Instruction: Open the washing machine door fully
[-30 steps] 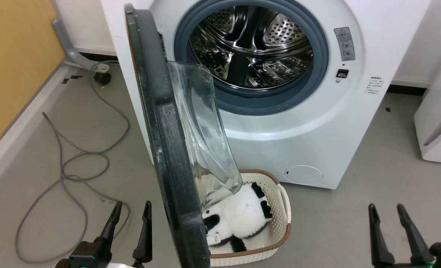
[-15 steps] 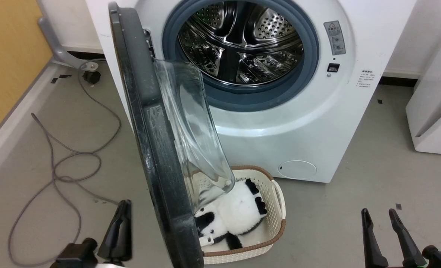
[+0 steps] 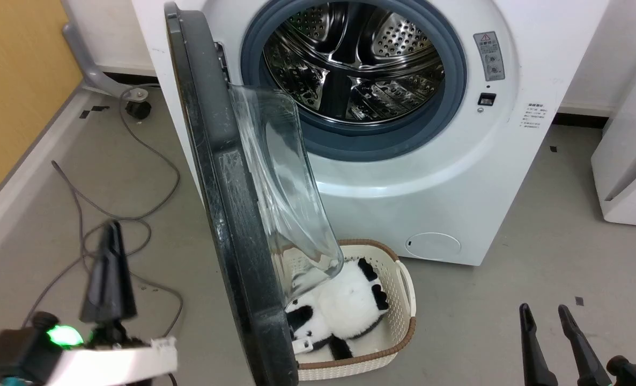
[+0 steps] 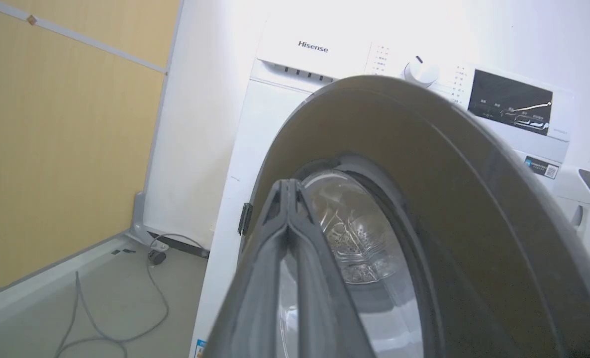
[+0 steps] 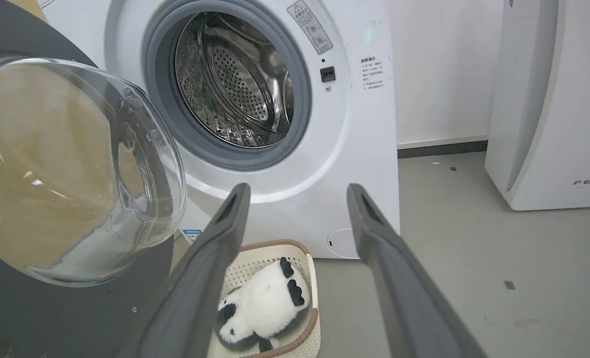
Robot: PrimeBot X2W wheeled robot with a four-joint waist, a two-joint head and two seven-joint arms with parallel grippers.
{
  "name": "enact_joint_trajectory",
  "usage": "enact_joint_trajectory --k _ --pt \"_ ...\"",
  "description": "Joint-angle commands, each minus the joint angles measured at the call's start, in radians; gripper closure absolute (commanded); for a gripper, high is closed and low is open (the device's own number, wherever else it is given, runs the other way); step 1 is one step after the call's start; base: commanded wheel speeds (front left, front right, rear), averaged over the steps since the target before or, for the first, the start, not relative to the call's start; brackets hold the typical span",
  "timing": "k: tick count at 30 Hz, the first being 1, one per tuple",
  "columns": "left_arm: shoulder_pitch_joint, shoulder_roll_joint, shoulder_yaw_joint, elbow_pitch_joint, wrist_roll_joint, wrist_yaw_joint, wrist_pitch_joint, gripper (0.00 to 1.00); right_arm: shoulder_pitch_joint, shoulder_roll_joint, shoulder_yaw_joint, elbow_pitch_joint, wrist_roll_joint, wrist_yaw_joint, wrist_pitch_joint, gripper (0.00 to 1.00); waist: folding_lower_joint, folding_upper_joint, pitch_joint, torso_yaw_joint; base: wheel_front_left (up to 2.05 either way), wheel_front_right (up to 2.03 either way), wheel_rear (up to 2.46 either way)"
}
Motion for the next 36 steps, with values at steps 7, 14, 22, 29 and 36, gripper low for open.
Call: enact_joint_trajectory --k 7,14,22,29,36 --pt "-0.092 0.001 0.008 -0.167 0.006 0.006 -0.005 1.00 -0.007 0.006 0.002 0.004 0.010 -0.001 -0.005 0.00 0.0000 0.0000 -0.001 0.008 0.00 0.00 0.00" --pt "-0.131 0.001 -0.053 -0.291 0.046 0.003 -0.005 1.00 -0.013 0.006 -0.009 0.007 0.012 -0.001 -0.005 0.00 0.0000 0.0000 0.002 0.009 0.00 0.00 0.00" --pt "-0.107 0.028 -0.217 -0.301 0.093 -0.025 0.025 1.00 -0.011 0.006 -0.015 0.016 0.019 -0.001 -0.005 0.00 0.0000 0.0000 0.003 0.019 0.00 0.00 0.00" --pt "-0.059 0.076 -0.374 -0.249 0.063 -0.038 0.127 1.00 -0.015 0.006 -0.020 0.027 0.028 -0.001 -0.005 0.00 0.0000 0.0000 0.003 0.027 0.00 0.00 0.00" --pt "0.005 0.102 -0.490 -0.172 0.022 -0.041 0.197 1.00 -0.013 0.006 -0.022 0.038 0.029 -0.001 -0.005 0.00 0.0000 0.0000 0.000 0.037 0.00 0.00 0.00"
